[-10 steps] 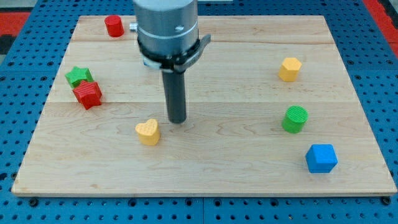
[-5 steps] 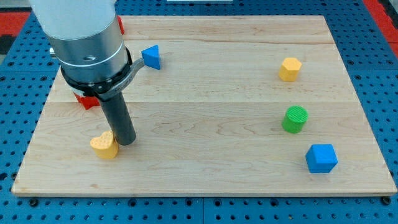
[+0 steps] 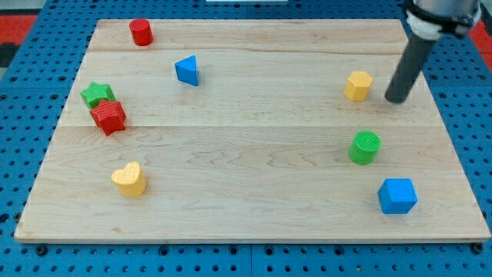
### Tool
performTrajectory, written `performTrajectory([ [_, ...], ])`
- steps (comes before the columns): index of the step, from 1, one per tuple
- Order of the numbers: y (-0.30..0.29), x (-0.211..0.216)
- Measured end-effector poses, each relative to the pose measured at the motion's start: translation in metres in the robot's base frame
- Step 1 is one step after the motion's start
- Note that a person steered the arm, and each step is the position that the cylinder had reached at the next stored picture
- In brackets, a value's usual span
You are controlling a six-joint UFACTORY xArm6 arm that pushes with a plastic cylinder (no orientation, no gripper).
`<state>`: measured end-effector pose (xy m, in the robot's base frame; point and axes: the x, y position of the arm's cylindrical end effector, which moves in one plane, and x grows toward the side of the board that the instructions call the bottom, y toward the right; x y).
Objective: Move the yellow blocks towards the bottom left corner
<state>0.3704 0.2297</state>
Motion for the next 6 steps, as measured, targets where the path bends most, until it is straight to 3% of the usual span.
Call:
performTrajectory([
  [1,-0.016,-0.032],
  [3,-0.120,0.031],
  [4,-0.072,0.026],
  [5,-0.096,0.050],
  [6,-0.158,0.068],
])
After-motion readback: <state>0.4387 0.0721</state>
